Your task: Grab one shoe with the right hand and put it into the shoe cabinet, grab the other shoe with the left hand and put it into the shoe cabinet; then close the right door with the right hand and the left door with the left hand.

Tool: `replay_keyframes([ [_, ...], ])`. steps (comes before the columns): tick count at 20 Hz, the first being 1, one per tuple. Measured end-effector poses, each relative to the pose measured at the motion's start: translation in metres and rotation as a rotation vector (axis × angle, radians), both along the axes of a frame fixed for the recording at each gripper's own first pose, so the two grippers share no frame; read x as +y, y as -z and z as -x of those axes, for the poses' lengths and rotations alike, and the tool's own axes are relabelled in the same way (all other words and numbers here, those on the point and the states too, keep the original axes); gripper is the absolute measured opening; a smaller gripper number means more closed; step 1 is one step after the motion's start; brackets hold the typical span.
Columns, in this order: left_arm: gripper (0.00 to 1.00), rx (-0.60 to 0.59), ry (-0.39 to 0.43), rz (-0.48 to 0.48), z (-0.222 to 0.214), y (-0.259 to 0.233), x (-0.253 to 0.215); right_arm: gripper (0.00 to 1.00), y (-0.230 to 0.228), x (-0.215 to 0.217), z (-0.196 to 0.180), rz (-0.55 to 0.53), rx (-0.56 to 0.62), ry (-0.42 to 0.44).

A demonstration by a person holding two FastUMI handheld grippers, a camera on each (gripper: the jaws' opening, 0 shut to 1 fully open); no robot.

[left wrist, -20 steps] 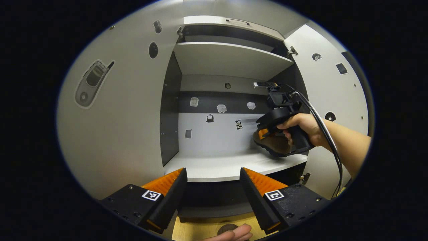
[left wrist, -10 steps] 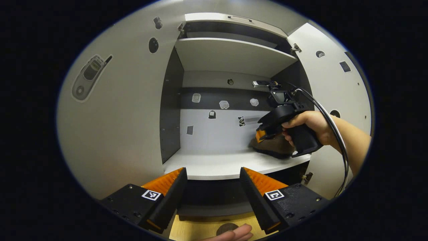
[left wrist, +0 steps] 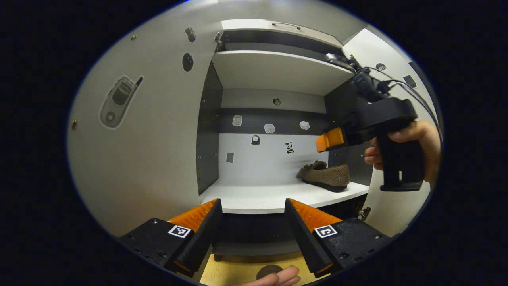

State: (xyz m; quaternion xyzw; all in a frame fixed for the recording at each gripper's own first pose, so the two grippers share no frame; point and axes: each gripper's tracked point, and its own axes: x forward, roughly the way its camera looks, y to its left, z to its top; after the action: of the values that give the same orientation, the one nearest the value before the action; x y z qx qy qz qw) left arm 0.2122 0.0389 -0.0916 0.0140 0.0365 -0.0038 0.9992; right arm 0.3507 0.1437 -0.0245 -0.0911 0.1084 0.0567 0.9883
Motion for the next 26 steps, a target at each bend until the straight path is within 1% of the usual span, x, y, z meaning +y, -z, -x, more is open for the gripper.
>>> replay_keyframes([
  [2,0.97,0.013,0.01,0.01,0.006,0.002,-0.004,0.99,-0.017,-0.014,0.041,-0.042,-0.089,-0.003],
  [4,0.97,0.024,0.014,0.018,0.013,0.005,-0.01,0.98,-0.024,-0.028,0.079,-0.123,-0.152,0.001],
  [6,0.97,0.017,0.014,0.006,0.019,0.007,-0.013,0.99,-0.012,-0.044,0.112,-0.166,-0.157,0.0],
  [8,0.97,0.03,-0.015,-0.011,0.025,0.022,-0.011,0.98,0.003,-0.057,0.137,-0.168,-0.163,0.002],
  [10,0.97,0.074,-0.034,-0.031,0.036,0.056,-0.008,0.98,0.018,-0.066,0.157,-0.161,-0.184,0.013],
  [12,0.97,0.161,-0.035,-0.028,0.052,0.107,-0.006,0.98,0.034,-0.072,0.173,-0.17,-0.201,0.026],
  [14,0.98,0.252,-0.001,-0.017,0.072,0.159,-0.009,0.98,0.051,-0.074,0.183,-0.179,-0.206,0.033],
  [15,0.98,0.286,0.004,-0.017,0.078,0.18,-0.006,0.98,0.057,-0.071,0.188,-0.182,-0.205,0.02],
  [16,0.98,0.322,-0.009,-0.014,0.084,0.197,-0.002,0.98,0.062,-0.067,0.192,-0.187,-0.201,0.008],
  [19,0.99,0.385,-0.002,0.001,0.095,0.233,0.003,0.99,0.072,-0.061,0.2,-0.199,-0.197,-0.019],
  [24,0.99,0.543,0.006,0.018,0.111,0.292,0.005,0.99,0.083,-0.066,0.206,-0.184,-0.213,-0.011],
  [26,0.98,0.625,0.011,0.025,0.119,0.315,0.001,0.99,0.087,-0.074,0.205,-0.168,-0.211,0.014],
])
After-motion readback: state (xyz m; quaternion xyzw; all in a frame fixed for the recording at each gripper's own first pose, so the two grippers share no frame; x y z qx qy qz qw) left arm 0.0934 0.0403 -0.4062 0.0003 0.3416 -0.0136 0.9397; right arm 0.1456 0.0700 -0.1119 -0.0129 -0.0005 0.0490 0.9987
